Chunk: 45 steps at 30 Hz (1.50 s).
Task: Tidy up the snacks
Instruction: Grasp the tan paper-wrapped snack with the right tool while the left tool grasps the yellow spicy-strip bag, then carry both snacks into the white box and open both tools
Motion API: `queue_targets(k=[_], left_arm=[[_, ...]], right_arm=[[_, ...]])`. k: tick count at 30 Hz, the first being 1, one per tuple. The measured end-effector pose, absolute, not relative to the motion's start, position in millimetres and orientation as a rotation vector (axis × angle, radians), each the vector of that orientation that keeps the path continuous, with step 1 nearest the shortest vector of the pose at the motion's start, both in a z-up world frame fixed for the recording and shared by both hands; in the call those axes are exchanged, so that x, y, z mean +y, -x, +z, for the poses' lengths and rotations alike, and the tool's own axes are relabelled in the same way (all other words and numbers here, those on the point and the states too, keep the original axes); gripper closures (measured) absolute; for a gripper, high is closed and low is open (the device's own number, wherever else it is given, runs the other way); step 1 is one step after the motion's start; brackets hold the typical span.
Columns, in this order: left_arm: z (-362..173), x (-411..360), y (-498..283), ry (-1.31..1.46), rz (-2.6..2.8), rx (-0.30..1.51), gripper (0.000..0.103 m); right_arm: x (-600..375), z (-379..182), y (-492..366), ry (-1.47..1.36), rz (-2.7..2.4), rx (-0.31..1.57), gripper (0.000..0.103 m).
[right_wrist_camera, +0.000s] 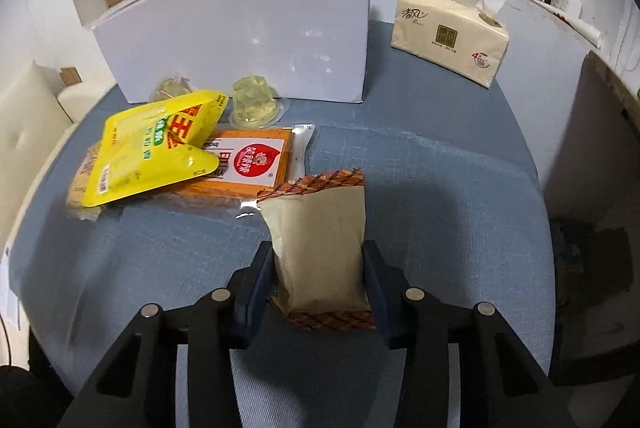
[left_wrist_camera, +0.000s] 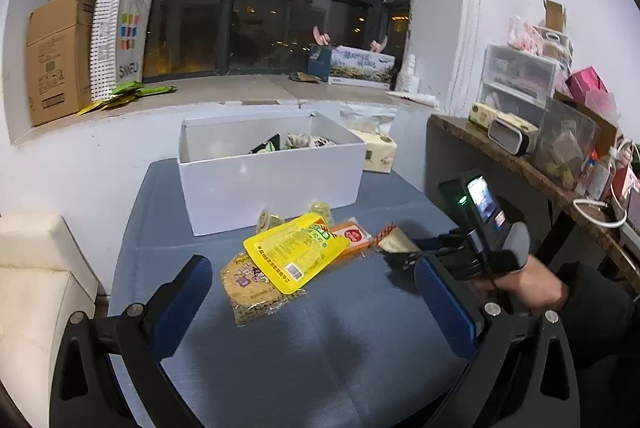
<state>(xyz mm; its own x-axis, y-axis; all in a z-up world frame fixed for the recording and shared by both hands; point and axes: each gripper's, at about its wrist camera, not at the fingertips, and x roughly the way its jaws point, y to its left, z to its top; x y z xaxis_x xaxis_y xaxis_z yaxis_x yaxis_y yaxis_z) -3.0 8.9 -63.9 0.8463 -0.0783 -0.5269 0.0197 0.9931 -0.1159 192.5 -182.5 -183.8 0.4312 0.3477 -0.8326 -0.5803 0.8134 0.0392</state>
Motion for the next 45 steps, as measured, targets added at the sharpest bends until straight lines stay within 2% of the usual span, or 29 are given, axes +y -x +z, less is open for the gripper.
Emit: queue_targets(k=[6, 14, 22, 24, 26, 27, 28, 29, 36, 45], left_arm=[[-85, 2, -40, 0.010, -0.161, 0.676, 0.000], [-131, 11, -148, -0.100, -0.257, 0.879, 0.000], [-169, -3, -203, -0.211, -0.236, 1.014, 0.001], [-178, -8, -205, -0.227, -0.240, 1.034, 0.008], [-178, -3, -203, -0.145, -0.284, 1.042, 0.027], [-176, 0, -201, -0.124, -0.284, 1.029, 0.033], [-171, 3, -197, -0.110, -0.279, 1.010, 0.051], [-166, 8, -193, -0.072, -0.278, 0.996, 0.061], [-146, 36, -152, 0.119, -0.287, 0.868, 0.068], [-79, 74, -83, 0.290, -0.234, 0.631, 0.069]], right_arm=[[-198, -154, -173, 0.169, 0.621, 0.898, 0.057], [-237, -96, -128, 0.084, 0.686, 0.772, 0.057], [-241, -86, -112, 0.102, 0.712, 0.739, 0.057], [-240, -87, -111, 0.105, 0.713, 0.740, 0.056], [-240, -90, -110, 0.107, 0.711, 0.744, 0.057], [-240, -91, -110, 0.107, 0.713, 0.747, 0.057], [-240, -92, -110, 0.105, 0.714, 0.750, 0.057], [-240, -93, -110, 0.106, 0.716, 0.753, 0.056], [-238, -96, -110, 0.107, 0.720, 0.759, 0.056], [-226, -90, -115, 0.117, 0.752, 0.744, 0.057]])
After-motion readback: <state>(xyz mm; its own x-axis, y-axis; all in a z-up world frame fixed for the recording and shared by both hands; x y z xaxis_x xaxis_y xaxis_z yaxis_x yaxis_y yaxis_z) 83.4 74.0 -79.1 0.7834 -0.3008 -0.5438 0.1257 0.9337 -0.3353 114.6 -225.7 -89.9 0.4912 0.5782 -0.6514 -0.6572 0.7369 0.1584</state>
